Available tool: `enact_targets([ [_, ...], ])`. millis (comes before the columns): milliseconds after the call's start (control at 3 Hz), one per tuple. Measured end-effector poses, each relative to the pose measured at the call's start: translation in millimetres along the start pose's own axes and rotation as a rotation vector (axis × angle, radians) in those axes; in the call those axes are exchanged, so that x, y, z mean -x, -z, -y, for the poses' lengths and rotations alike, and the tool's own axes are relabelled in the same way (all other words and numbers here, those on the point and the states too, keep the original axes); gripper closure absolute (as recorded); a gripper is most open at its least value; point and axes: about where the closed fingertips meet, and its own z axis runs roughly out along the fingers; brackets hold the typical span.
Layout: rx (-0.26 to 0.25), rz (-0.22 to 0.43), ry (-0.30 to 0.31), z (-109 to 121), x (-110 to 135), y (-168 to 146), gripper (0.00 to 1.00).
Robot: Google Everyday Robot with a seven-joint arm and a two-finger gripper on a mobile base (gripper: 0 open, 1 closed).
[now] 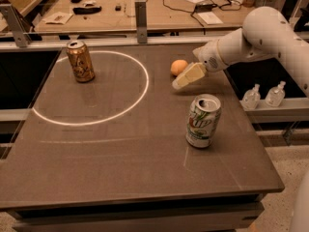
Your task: Move orange near orange can
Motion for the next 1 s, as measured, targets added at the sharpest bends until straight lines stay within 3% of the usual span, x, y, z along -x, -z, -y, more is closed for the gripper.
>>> enact_targets([
  [333,0.0,0.003,-0.01,-1.6,3.4,-4.9,0.17],
  [1000,0.005,0.005,0.0,-3.5,6.3,-6.8,0.65],
])
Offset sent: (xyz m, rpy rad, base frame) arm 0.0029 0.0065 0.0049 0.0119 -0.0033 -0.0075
